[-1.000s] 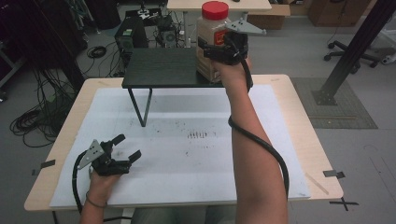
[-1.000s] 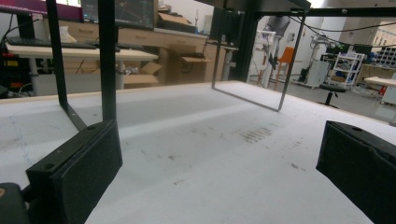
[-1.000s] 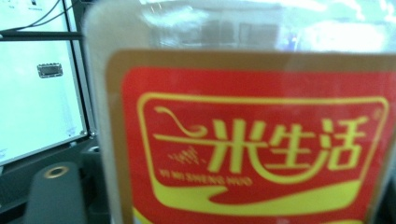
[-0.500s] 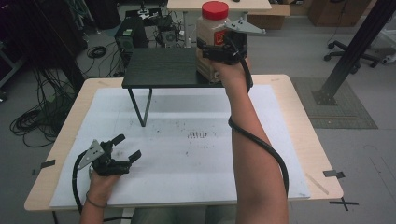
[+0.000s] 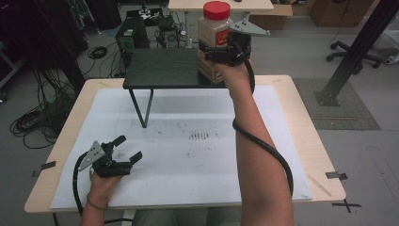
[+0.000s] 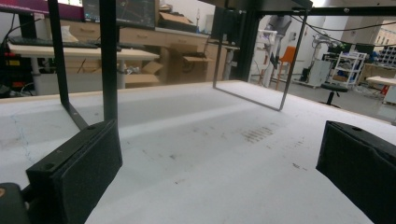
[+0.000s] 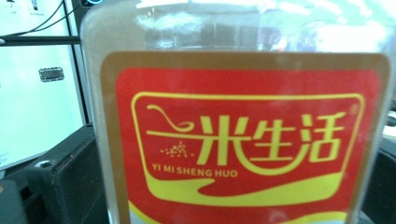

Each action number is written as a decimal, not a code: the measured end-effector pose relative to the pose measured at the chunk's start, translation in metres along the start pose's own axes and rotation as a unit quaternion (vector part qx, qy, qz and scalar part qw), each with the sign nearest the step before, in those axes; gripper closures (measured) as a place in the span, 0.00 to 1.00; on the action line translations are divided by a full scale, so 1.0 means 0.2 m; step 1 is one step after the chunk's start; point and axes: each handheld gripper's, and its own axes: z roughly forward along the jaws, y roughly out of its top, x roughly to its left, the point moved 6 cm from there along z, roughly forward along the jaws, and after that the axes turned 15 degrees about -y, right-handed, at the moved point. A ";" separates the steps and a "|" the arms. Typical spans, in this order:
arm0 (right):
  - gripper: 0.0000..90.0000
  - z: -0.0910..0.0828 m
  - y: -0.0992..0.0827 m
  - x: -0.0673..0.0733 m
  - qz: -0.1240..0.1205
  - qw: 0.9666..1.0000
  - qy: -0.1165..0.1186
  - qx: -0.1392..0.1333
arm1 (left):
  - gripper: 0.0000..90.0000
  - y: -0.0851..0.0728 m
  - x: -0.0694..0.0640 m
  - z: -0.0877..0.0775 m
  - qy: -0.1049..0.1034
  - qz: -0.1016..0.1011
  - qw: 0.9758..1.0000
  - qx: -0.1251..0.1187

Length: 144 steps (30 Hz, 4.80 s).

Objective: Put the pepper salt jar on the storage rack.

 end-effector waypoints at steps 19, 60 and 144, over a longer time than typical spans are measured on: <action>0.00 -0.09 0.02 -0.01 0.003 1.000 0.002 -0.007 | 0.00 0.00 0.00 0.00 0.001 -0.003 1.000 0.000; 0.00 -0.58 -0.01 -0.13 -0.013 1.000 0.010 -0.022 | 0.00 0.00 0.00 0.00 0.002 0.001 1.000 0.004; 0.00 -0.77 -0.79 -0.18 0.056 0.998 0.030 0.021 | 0.00 0.00 0.00 0.00 -0.003 -0.003 1.000 0.001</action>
